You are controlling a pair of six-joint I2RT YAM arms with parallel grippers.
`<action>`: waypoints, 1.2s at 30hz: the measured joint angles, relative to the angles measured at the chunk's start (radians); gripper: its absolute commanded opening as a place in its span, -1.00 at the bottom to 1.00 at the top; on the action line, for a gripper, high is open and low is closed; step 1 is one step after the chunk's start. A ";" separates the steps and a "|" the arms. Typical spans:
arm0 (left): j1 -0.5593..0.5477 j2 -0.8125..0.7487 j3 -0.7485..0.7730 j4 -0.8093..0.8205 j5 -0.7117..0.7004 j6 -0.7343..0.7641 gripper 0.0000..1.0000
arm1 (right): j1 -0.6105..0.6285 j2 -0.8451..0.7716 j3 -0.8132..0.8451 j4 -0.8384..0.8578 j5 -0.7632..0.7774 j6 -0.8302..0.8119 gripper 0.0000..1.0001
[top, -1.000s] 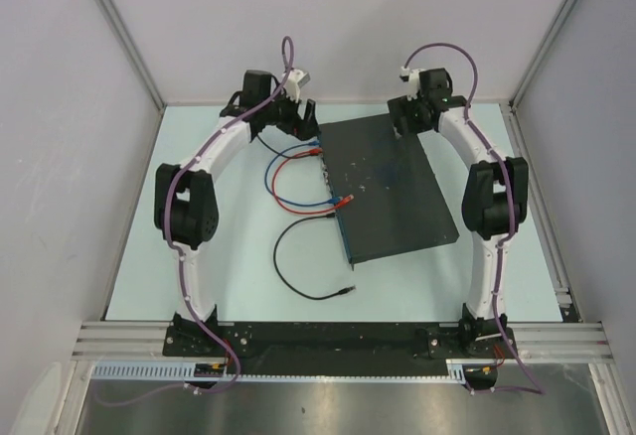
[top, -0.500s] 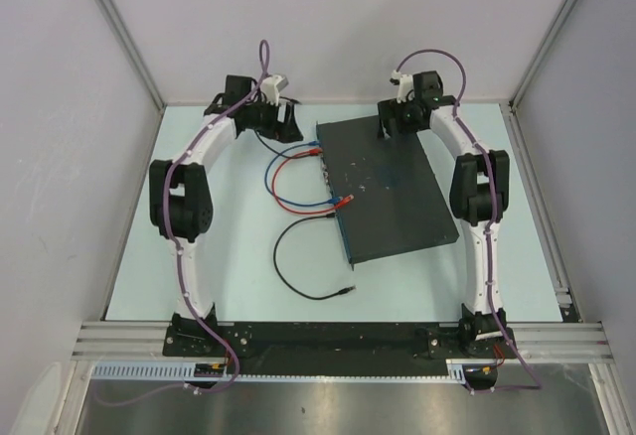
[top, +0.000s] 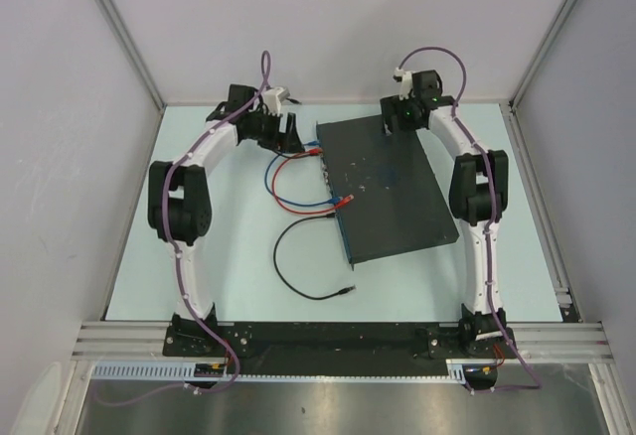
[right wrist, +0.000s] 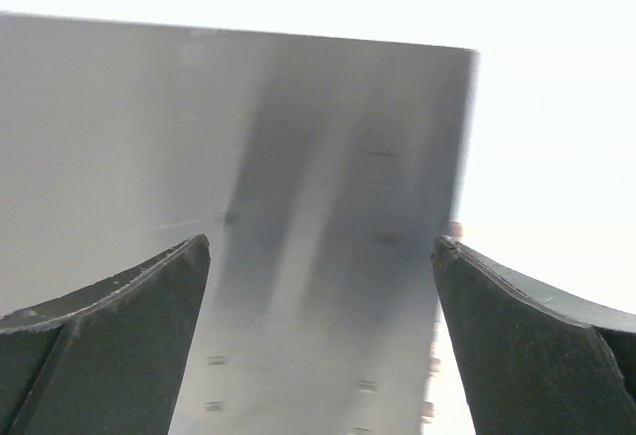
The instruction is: Pull the plug from the switch port
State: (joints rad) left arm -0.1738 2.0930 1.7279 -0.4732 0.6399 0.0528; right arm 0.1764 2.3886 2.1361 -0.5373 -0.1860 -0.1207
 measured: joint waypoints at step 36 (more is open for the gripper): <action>0.009 -0.095 -0.109 -0.009 -0.039 0.008 0.66 | -0.055 0.049 -0.025 0.073 -0.257 -0.110 0.29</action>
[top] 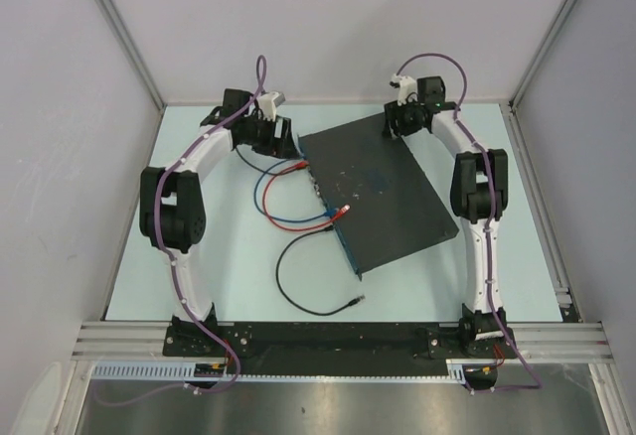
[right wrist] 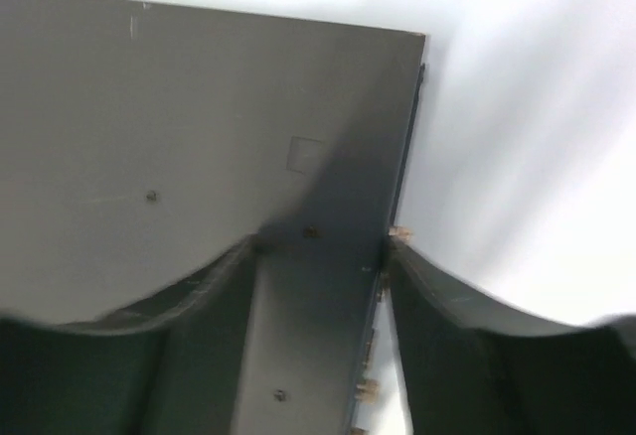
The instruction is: Pull the plug from the switch port
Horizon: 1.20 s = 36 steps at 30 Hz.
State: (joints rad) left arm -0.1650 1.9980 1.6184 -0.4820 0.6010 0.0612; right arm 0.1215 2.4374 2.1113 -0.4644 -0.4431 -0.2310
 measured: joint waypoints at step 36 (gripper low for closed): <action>0.094 0.142 -0.035 0.166 0.144 -0.224 0.08 | 0.185 -0.259 -0.393 -0.076 -0.120 0.011 -1.00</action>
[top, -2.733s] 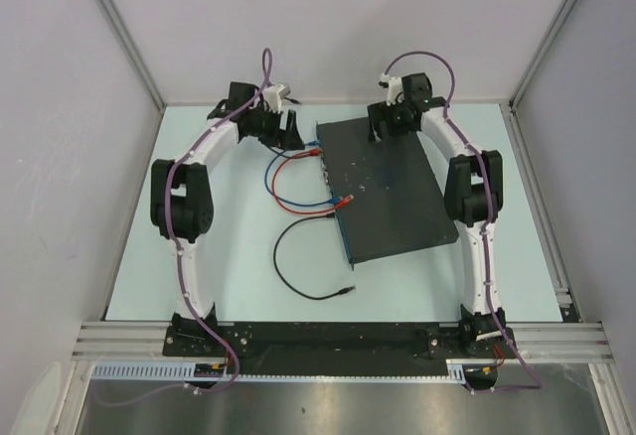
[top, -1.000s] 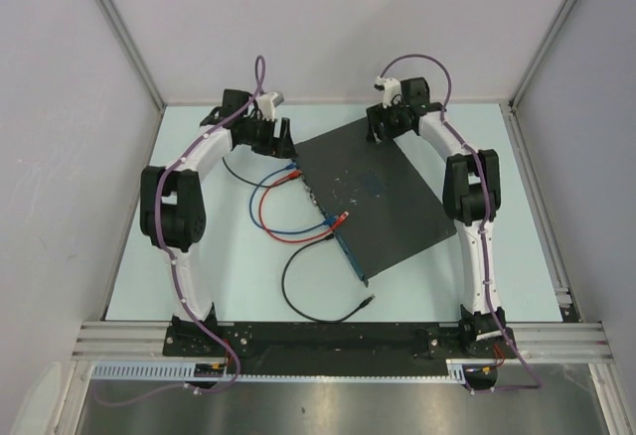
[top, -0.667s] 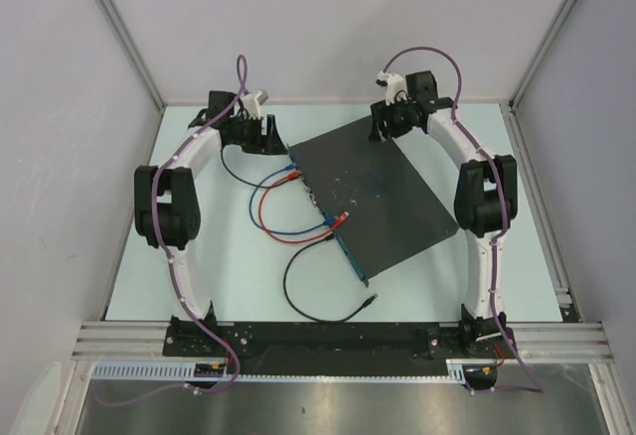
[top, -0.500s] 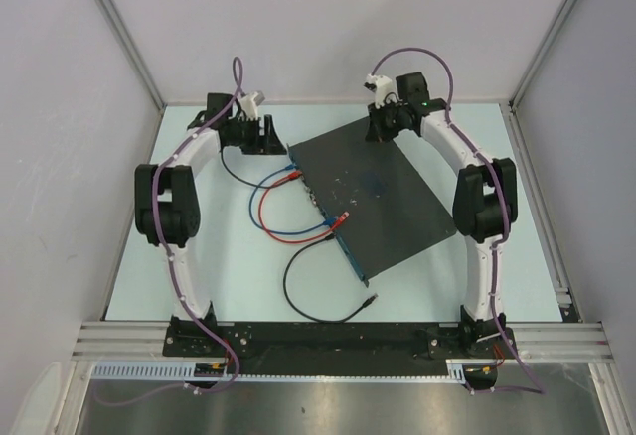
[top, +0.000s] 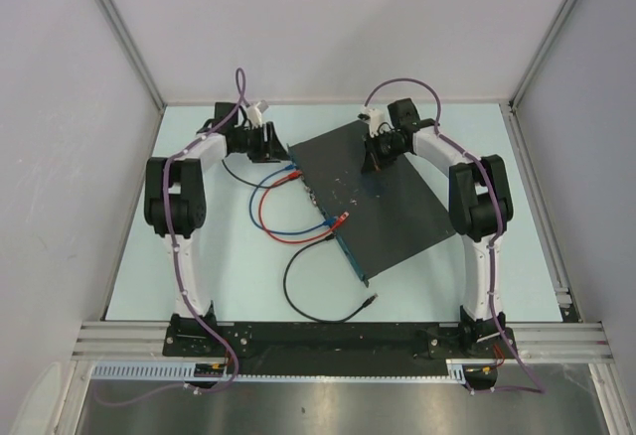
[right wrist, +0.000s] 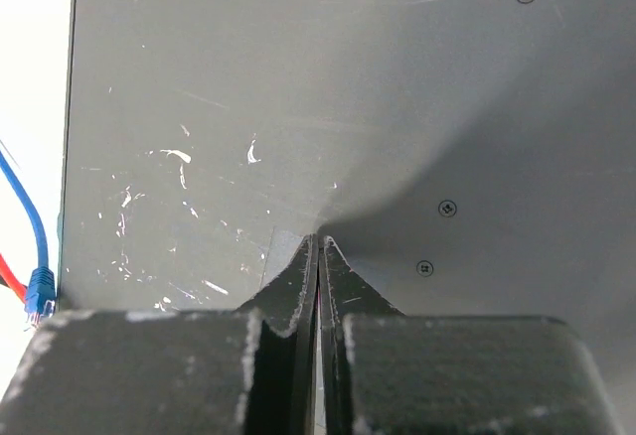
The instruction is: Pull the plug from the switch port
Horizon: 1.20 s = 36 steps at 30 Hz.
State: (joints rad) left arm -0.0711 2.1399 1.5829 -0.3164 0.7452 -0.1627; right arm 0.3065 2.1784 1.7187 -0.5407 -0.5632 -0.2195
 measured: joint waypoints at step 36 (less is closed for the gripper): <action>0.001 0.167 0.050 0.063 0.141 -0.048 -0.19 | 0.040 -0.001 0.022 -0.031 0.107 -0.018 -1.00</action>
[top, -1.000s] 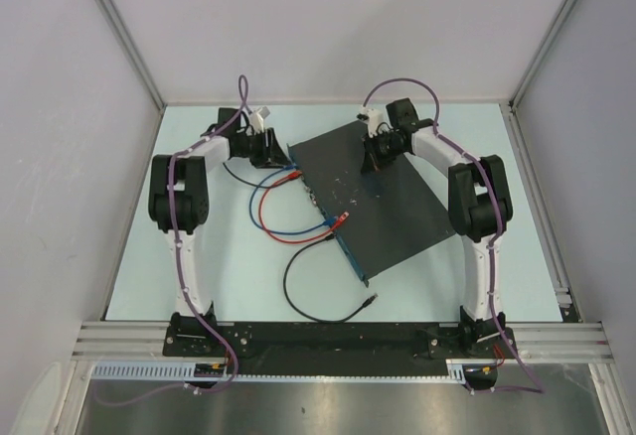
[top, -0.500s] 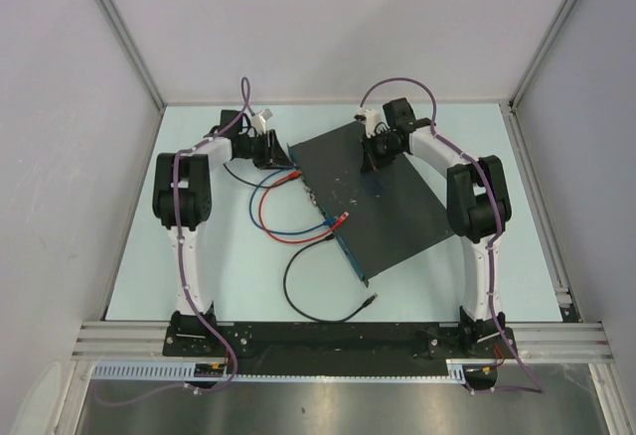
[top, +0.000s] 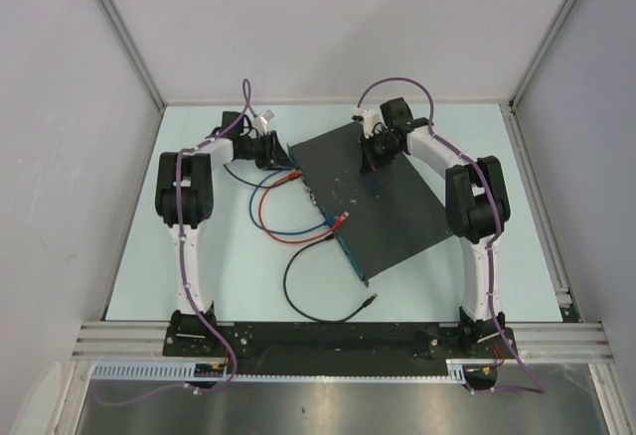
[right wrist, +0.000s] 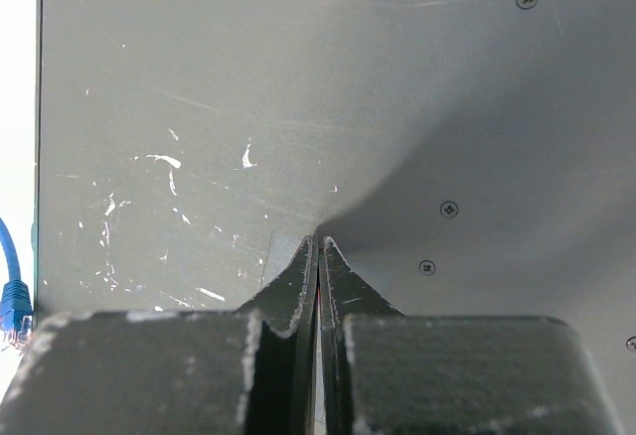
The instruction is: Pull the plug from the switch port
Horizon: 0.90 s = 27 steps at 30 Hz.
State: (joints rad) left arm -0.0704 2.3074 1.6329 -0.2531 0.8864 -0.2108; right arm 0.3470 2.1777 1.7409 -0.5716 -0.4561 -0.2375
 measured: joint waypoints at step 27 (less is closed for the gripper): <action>0.005 0.023 0.024 0.009 0.079 -0.019 -0.97 | 0.013 -0.001 0.008 -0.012 0.035 -0.004 -1.00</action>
State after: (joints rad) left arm -0.0658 2.3299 1.6573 -0.2440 0.9649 -0.2295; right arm 0.3595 2.1769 1.7493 -0.5835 -0.4213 -0.2417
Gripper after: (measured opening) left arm 0.100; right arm 0.008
